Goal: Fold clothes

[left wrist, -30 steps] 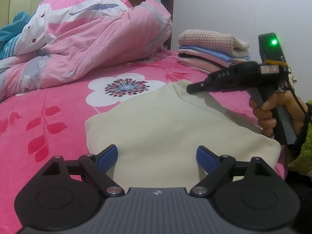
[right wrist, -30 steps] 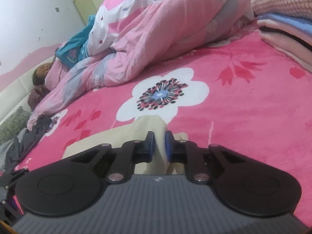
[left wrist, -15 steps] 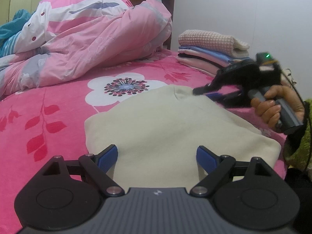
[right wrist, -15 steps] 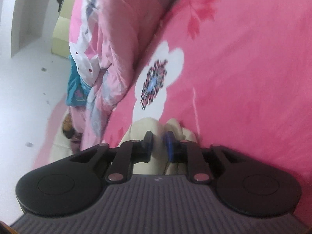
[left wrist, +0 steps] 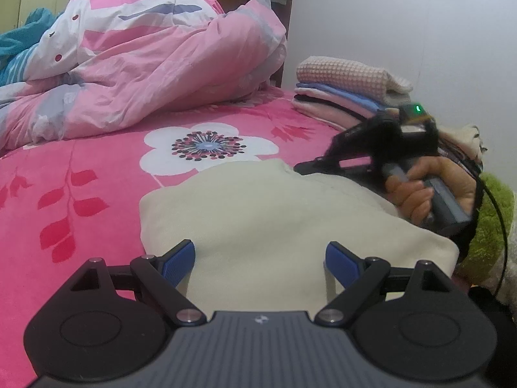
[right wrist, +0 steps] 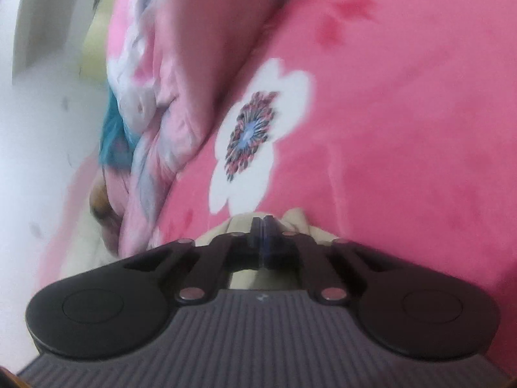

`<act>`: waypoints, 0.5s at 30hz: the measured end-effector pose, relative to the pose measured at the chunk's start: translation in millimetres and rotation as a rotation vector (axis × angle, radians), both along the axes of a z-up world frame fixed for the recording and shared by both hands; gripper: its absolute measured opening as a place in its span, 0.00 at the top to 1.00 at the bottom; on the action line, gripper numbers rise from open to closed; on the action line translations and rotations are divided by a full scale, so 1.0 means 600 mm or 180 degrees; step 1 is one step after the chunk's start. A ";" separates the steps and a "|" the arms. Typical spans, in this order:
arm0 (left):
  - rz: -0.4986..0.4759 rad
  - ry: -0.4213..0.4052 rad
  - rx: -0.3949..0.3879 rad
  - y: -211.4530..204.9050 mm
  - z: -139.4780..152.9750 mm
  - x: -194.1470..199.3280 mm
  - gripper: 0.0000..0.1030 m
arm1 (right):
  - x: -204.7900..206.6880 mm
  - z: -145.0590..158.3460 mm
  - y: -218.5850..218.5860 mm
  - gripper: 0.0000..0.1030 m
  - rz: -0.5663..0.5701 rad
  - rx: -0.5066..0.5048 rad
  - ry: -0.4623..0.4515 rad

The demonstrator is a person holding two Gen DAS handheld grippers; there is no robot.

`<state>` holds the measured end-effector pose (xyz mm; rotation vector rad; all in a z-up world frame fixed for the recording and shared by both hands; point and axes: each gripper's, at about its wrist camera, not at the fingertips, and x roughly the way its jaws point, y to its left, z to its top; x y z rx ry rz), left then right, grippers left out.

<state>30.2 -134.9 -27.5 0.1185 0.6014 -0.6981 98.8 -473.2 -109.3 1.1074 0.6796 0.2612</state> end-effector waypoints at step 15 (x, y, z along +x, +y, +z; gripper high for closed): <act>0.0197 0.0140 -0.0233 0.047 0.017 -0.020 0.22 | 0.012 0.140 0.156 0.97 0.0495 -0.1428 -0.0358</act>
